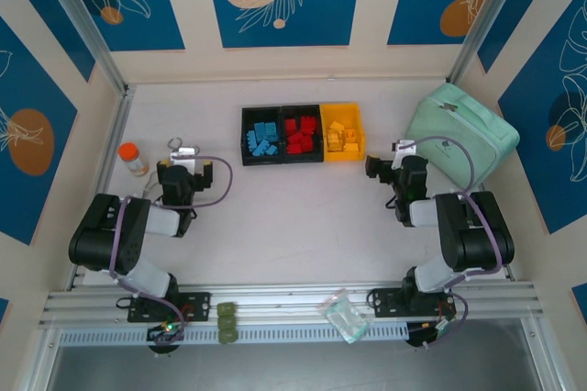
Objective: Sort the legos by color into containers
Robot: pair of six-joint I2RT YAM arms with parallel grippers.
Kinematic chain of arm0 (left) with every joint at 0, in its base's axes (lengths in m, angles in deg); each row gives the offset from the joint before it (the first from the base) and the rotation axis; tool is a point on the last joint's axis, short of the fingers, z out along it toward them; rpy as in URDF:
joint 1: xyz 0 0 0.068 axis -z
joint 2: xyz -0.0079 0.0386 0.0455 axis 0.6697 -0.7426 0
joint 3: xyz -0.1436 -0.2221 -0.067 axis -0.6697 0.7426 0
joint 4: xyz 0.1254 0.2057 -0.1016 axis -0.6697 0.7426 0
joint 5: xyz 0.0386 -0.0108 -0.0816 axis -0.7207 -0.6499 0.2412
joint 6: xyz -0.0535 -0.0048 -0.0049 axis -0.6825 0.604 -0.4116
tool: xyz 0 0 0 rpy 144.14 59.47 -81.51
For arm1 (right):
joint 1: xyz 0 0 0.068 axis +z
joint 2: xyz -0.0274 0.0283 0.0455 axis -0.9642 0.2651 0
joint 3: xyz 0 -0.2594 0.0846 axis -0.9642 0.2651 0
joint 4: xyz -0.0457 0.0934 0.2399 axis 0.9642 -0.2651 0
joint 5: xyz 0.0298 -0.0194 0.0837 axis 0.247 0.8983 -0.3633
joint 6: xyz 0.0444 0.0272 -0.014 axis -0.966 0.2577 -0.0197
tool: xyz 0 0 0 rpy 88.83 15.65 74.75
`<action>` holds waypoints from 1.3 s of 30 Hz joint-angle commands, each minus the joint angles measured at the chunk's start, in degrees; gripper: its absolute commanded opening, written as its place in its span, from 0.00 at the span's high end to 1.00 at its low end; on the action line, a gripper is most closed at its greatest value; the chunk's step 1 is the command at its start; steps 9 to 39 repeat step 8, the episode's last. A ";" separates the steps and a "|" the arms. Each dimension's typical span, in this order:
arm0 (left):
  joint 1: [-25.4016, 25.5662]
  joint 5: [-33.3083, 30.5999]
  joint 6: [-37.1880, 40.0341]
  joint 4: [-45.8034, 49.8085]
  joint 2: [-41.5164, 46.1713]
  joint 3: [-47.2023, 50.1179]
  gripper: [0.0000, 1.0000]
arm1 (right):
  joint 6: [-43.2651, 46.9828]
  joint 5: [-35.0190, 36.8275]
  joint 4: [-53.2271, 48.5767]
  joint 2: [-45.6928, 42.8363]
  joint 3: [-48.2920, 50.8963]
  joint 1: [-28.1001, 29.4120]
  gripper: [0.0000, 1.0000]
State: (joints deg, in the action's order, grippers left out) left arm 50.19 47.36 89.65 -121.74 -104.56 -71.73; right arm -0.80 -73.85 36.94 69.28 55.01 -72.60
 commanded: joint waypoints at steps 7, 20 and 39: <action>-0.15 0.48 -0.36 -3.34 -0.27 -0.10 0.01 | -0.03 0.09 1.40 -0.77 -0.69 0.60 0.01; -0.21 0.42 -0.37 -3.37 -0.31 -0.09 0.01 | 0.35 0.91 1.97 -0.71 -0.41 1.16 0.01; -0.21 0.42 -0.37 -3.37 -0.31 -0.09 0.01 | 0.35 0.91 1.97 -0.71 -0.41 1.16 0.01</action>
